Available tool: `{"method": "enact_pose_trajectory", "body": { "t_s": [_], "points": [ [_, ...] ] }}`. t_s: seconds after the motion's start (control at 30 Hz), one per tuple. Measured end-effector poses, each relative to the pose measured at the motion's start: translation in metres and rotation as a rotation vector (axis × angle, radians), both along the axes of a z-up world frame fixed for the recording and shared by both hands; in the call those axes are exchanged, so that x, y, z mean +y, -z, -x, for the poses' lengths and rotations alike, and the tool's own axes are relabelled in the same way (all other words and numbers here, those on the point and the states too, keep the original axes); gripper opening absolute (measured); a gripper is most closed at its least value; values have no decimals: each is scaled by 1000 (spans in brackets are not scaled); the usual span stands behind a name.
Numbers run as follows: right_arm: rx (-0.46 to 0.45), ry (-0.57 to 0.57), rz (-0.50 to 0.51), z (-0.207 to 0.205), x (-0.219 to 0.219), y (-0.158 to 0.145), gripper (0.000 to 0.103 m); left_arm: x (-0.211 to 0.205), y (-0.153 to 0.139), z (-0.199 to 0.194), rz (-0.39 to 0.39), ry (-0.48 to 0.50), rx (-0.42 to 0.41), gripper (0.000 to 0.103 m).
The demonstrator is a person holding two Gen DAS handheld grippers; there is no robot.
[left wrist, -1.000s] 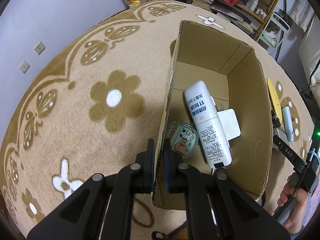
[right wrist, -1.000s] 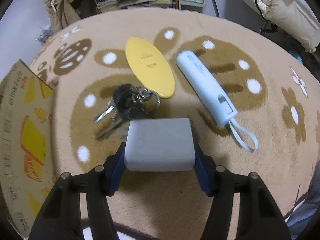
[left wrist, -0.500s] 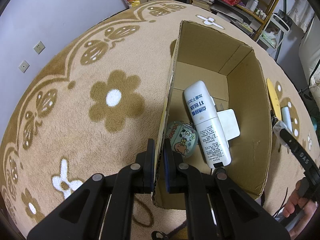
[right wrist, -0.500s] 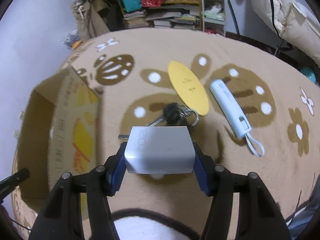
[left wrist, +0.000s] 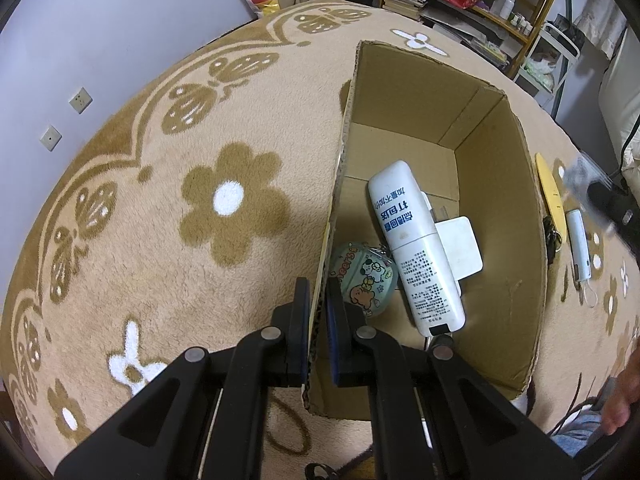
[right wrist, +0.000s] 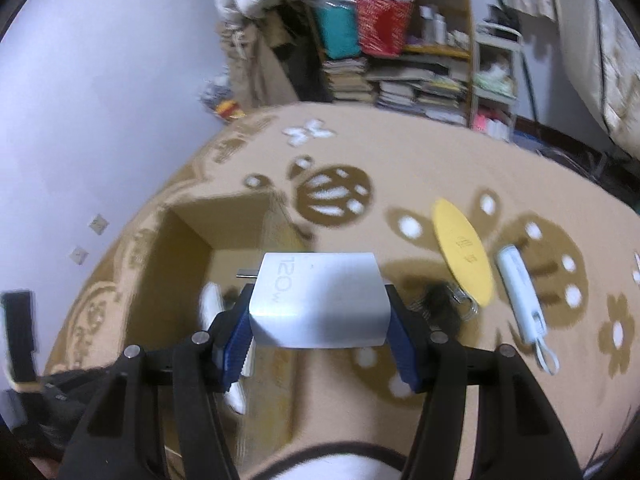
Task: Organize rigid objects
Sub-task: 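Carry the white charger over the box with the right gripper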
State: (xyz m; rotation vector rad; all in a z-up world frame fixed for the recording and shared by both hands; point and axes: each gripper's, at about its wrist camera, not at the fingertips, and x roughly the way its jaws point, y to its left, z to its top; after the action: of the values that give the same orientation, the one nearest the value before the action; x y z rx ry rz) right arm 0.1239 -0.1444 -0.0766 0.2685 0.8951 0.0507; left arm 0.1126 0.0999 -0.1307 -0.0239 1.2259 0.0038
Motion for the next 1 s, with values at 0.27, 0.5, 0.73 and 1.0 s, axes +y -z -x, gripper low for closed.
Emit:
{"method": "enact_pose_trajectory", "body": {
  "t_s": [0.27, 0.5, 0.73, 1.0],
  "points": [
    [-5, -110, -3, -28, 39, -13, 65, -1, 1, -1, -7, 1, 0, 7],
    [66, -167, -70, -40, 60, 12, 65, -1, 1, -3, -3, 0, 0, 7],
    [123, -216, -84, -38, 77, 31, 65, 0, 2, -4, 3, -2, 2, 7],
    [153, -217, 29, -40, 95, 44, 65, 0, 2, -4, 11, 2, 2, 7]
  ]
}}
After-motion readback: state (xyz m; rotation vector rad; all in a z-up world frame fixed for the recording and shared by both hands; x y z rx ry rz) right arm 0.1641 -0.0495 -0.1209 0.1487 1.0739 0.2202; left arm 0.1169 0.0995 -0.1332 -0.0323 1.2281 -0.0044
